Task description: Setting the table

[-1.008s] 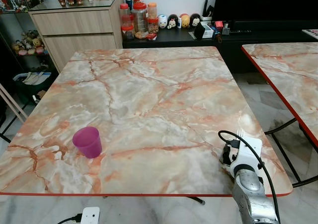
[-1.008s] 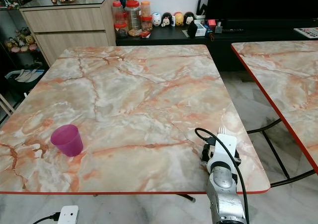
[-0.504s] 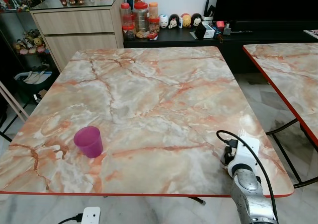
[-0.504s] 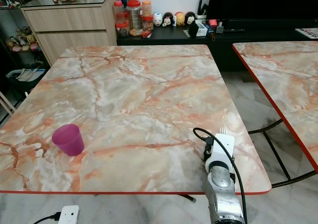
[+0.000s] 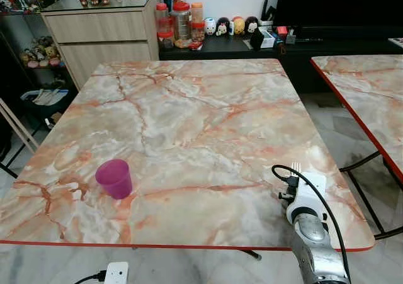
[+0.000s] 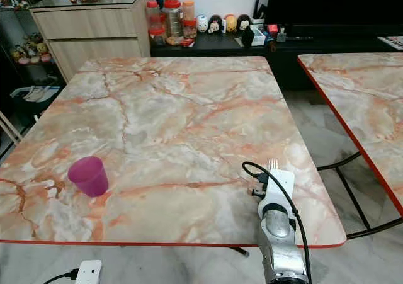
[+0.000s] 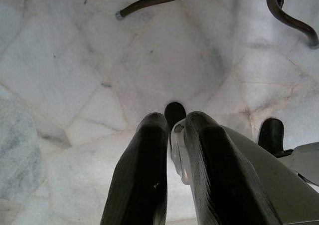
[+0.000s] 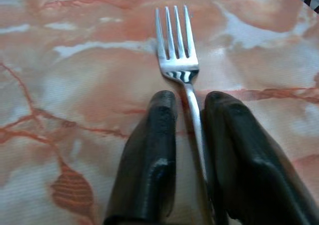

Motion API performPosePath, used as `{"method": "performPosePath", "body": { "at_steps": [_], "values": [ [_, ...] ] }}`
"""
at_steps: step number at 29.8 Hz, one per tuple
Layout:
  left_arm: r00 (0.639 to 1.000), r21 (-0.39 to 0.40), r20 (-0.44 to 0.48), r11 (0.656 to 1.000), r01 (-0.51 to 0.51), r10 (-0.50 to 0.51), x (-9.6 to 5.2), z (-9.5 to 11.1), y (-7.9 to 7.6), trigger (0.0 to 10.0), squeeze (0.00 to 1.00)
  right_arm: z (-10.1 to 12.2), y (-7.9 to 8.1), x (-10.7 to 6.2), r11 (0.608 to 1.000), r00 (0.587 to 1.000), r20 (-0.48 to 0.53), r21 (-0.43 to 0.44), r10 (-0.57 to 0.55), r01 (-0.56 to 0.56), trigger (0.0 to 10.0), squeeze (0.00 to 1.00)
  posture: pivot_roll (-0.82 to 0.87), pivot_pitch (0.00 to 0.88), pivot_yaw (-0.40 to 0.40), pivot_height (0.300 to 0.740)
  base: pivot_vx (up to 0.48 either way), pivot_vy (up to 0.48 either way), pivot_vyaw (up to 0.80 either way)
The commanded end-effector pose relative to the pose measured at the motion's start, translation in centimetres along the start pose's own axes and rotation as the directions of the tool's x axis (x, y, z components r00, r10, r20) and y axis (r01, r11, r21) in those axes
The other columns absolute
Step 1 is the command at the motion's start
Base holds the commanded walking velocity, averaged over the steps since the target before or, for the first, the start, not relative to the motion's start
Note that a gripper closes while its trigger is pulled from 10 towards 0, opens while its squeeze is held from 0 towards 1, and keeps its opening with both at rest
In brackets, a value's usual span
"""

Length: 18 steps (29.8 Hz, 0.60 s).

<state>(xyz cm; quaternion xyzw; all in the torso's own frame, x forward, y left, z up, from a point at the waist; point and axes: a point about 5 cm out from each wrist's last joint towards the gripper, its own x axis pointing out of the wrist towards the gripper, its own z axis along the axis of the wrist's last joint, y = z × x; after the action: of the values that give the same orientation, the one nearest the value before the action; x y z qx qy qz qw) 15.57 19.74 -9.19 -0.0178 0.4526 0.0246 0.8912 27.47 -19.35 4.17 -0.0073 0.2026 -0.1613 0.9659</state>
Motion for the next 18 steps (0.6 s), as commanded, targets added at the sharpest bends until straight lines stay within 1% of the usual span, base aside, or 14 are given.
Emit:
{"method": "performPosePath", "body": {
  "at_steps": [1,18],
  "values": [
    [1.000,0.001,-0.023,1.000,-0.005,0.005,-0.06,-0.32,0.28,10.0,0.00,-0.67,-0.62,0.14,1.000,0.999,-0.032,0.004,-0.029,0.029,0.0,0.00,-0.05,0.000,0.023,0.740,0.000,0.000,0.00],
    [1.000,0.002,-0.025,1.000,-0.006,0.006,-0.04,-0.29,0.26,10.0,0.00,-0.67,-0.26,0.31,1.000,1.000,-0.026,0.016,-0.013,0.013,0.0,0.00,-0.05,0.000,0.023,0.740,0.000,0.000,0.00]
  ]
}}
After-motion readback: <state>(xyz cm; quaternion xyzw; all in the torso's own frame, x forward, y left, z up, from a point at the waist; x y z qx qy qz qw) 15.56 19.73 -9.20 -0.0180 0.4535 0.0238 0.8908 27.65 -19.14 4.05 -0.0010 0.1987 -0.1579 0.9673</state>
